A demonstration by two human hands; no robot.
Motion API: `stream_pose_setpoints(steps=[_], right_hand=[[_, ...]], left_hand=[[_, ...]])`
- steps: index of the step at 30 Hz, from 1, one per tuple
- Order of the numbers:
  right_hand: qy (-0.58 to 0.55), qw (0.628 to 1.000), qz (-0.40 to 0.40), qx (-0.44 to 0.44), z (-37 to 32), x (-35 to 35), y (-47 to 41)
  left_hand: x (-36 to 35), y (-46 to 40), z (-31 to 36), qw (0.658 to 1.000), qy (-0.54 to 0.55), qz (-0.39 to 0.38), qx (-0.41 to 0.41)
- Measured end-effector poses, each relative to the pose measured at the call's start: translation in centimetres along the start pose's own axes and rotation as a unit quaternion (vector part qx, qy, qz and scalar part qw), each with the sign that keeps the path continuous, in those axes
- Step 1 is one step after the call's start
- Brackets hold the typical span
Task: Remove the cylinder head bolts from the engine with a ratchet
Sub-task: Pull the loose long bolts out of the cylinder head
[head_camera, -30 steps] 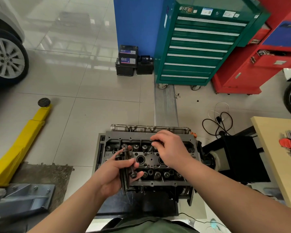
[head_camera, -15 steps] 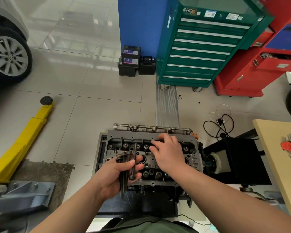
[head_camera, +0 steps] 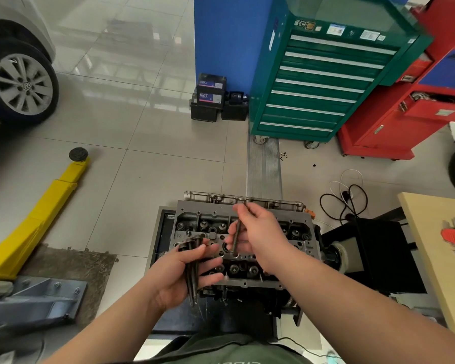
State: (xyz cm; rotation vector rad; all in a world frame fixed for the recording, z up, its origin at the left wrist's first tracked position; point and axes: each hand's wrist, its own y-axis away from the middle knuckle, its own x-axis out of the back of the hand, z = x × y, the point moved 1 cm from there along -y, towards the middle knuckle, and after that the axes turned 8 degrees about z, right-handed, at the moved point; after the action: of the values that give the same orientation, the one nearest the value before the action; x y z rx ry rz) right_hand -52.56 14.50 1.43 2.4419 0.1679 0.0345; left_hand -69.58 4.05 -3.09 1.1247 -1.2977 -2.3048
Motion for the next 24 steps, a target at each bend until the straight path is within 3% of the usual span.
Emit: stream_pose_setpoints(steps=[3, 5, 7, 9, 12, 14, 18, 24], right_hand=[[0.124, 0.991, -0.007, -0.053, -0.8, -0.2, -0.4], [0.259, 0.963, -0.053, -0.048, -1.4, -0.4, -0.3], [0.415, 0.907, -0.068, 0.016, -1.9, -0.7, -0.5], [0.550, 0.827, -0.011, 0.119, -2.5, -1.1, -0.9], [0.583, 0.778, 0.032, 0.232, -2.7, -1.9, -1.1], [0.598, 0.755, 0.021, 0.269, -2.5, -2.5, -1.1], [0.667, 0.671, 0.005, 0.323, -2.3, -3.8, -1.2], [0.693, 0.636, -0.024, 0.338, -1.5, -5.5, -1.7]], left_hand=[[0.6, -0.1, 0.4, 0.999, 0.033, 0.033, -0.006], [0.9, -0.2, 0.6, 0.998, 0.045, 0.045, -0.001], [0.9, -0.3, 0.9, 0.997, 0.050, 0.050, 0.005], [1.0, -0.3, 1.0, 0.997, 0.051, 0.049, 0.010], [1.2, -0.1, 1.2, 0.998, 0.048, 0.050, 0.009], [1.3, 0.0, 1.4, 0.997, 0.048, 0.052, 0.008], [1.8, 0.0, 1.4, 0.998, 0.030, 0.051, 0.008], [2.7, 0.1, 1.2, 0.999, 0.005, 0.037, -0.005]])
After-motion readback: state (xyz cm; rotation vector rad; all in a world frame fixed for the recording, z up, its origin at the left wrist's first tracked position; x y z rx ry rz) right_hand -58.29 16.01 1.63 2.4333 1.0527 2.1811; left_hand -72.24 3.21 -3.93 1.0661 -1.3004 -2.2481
